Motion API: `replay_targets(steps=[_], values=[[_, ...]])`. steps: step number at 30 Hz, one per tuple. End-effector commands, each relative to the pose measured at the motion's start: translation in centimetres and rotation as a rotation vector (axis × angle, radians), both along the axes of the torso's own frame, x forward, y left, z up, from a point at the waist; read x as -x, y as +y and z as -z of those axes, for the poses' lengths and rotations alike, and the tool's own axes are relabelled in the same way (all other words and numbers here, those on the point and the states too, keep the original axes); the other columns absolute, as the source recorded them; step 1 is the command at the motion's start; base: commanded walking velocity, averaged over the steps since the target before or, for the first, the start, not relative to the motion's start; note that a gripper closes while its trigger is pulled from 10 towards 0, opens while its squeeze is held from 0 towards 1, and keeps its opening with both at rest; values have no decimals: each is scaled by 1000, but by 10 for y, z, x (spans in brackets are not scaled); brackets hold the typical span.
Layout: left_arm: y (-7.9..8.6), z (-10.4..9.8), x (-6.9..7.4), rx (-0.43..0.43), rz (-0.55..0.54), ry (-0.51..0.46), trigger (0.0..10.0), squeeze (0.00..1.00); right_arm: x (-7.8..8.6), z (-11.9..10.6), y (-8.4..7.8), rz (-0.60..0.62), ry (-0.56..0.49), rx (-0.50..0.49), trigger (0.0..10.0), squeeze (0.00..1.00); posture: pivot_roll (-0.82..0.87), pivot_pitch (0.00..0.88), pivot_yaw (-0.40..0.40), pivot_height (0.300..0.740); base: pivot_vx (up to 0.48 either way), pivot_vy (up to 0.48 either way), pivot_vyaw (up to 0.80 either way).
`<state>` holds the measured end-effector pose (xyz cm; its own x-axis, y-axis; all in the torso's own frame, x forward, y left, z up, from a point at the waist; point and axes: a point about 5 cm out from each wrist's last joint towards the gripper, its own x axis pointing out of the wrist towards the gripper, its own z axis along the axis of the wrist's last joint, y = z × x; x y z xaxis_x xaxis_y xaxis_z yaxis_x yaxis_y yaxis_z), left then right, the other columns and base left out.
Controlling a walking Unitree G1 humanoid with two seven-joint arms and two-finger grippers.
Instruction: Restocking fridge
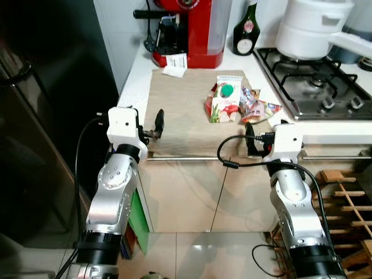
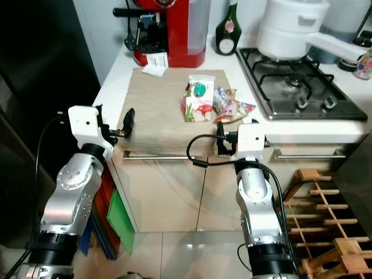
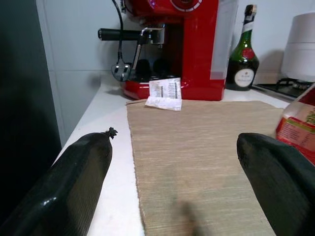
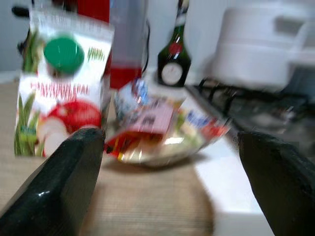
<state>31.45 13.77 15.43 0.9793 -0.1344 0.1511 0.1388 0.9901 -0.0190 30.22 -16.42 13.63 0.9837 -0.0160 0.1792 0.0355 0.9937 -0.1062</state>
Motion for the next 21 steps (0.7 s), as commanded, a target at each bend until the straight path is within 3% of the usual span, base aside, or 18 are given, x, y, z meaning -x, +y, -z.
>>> replay_targets(steps=[1, 7, 14, 18, 21], values=[[-2, -6, -1, -11, 13, -25, 10000, 0, 0, -14, -5, 24, -72, 17, 10000, 0, -77, 0, 48, 740, 0, 0, 0], [-1, -7, -2, -28, 9, -34, 10000, 0, 0, -19, -2, 9, -86, 9, 10000, 0, -77, 0, 46, 740, 0, 0, 0], [-3, -13, -5, -51, 6, -61, 10000, 0, -13, -24, 3, -27, -70, -59, 10000, 0, -59, 0, 43, 740, 0, 0, 0], [-4, -23, -1, -26, 41, -122, 10000, 0, -22, -36, 9, -58, -97, -89, 10000, 0, -38, 0, 31, 740, 426, 0, 0], [-5, -35, 2, -54, 38, -192, 10000, 0, -29, -62, 23, -123, -184, -103, 10000, 0, -18, 0, 21, 740, 459, 0, 0]])
